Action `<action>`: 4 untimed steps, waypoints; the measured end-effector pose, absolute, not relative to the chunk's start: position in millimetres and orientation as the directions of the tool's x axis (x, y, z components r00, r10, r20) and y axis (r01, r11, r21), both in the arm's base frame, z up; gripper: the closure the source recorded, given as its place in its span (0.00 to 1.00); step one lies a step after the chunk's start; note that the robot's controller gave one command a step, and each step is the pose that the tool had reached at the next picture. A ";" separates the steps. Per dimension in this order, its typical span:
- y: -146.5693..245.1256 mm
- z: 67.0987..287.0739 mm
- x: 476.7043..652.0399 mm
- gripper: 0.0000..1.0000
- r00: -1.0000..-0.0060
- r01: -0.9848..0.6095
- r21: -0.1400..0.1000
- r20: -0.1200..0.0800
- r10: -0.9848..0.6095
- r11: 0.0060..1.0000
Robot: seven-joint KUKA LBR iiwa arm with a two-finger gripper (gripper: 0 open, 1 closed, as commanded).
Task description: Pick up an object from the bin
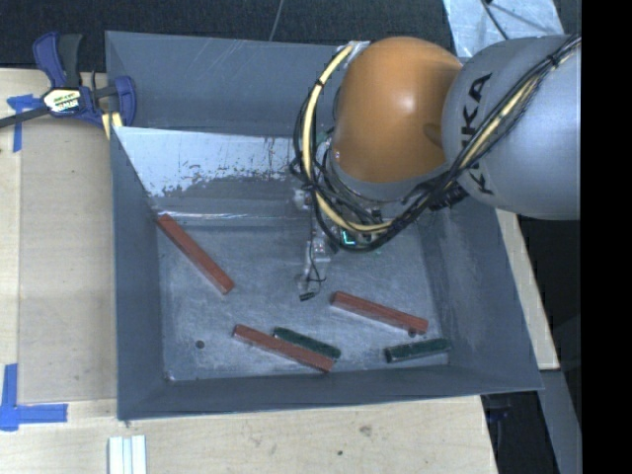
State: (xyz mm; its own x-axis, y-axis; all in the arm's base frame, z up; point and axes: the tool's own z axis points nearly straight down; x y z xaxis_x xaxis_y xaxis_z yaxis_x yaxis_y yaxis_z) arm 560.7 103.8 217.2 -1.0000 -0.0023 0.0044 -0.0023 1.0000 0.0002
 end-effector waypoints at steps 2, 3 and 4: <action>94.3 169.8 571.4 0.00 -1.000 0.019 0.002 -0.010 0.019 1.000; 104.5 74.3 552.4 0.00 -0.989 -0.145 -0.003 0.001 -0.145 0.989; 151.8 99.3 520.3 1.00 -0.998 -0.060 0.001 -0.001 -0.060 0.998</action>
Offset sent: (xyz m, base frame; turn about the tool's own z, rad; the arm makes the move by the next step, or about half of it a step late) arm 0.0194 -0.0248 -0.1322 0.0508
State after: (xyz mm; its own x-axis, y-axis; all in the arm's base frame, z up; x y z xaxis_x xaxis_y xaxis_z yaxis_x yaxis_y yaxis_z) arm 520.3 151.8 99.3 -0.9982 -0.0600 -0.0010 -0.0600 0.9982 0.0006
